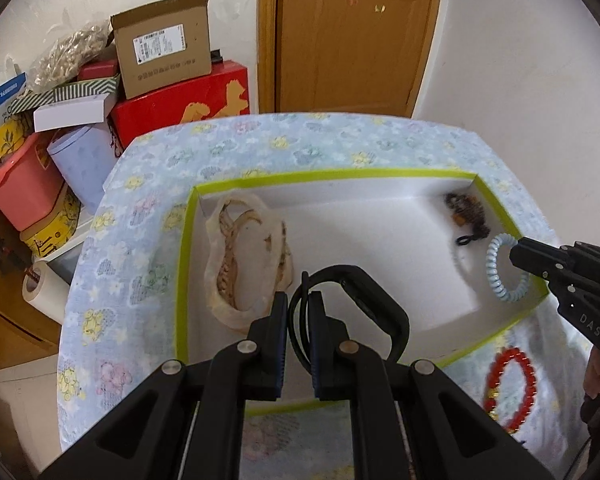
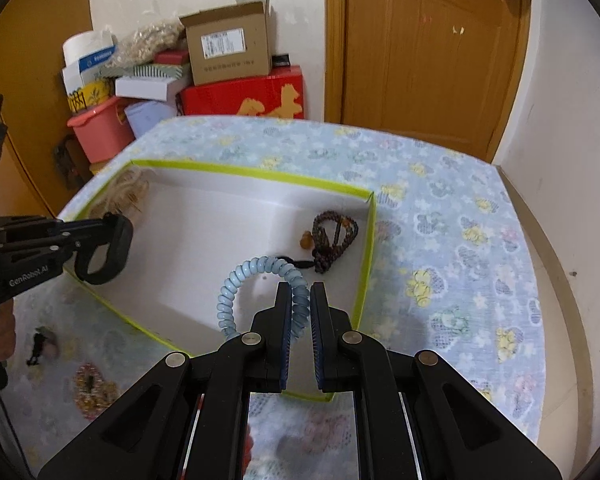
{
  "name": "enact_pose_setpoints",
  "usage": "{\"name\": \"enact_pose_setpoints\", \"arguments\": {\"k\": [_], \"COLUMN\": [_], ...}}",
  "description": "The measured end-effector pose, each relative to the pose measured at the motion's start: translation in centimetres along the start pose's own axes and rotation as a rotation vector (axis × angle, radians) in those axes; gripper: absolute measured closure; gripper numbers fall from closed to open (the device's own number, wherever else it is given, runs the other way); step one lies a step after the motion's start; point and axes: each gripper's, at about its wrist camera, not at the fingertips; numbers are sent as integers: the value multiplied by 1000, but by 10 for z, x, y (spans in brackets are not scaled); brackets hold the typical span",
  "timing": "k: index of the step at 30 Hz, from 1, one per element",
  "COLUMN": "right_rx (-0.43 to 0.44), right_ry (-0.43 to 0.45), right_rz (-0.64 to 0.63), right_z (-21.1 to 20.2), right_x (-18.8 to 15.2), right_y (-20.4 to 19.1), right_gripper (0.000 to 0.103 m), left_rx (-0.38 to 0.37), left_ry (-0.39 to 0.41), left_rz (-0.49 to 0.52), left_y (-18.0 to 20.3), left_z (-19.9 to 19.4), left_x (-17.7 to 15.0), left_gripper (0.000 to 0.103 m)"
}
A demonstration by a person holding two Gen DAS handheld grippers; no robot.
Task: Organize jewelry
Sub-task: 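Carry the wristband and coil hair tie into the tray and open both tools, then withdraw both tools from the tray toward the remaining jewelry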
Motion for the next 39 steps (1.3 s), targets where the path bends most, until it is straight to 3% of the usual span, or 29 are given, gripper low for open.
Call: {"name": "enact_pose_setpoints", "arguments": {"k": [12, 15, 19, 28, 39], "right_rx": [-28, -17, -8, 9, 13], "right_ry": [-72, -73, -47, 15, 44], "right_rz": [-17, -10, -4, 32, 27], "right_z": [16, 14, 4, -33, -83], "right_x": [-3, -3, -4, -20, -66], "right_y": [1, -1, -3, -6, -26], "right_gripper": [91, 86, 72, 69, 69], "left_rx": [9, 5, -6, 2, -29], "left_ry": [-43, -43, -33, 37, 94], "left_rz": [-14, -22, -35, -40, -33], "left_y": [-7, -7, -10, -9, 11], "left_z": [15, 15, 11, -24, -79], "left_x": [-3, -3, -4, -17, -69], "left_gripper": [92, 92, 92, 85, 85]}}
Point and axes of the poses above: each gripper's, at about its wrist camera, not at the fingertips, and z roughly the way its jaws point, y to its right, x to its top, and after that the axes turned 7 degrees about -y, right-handed
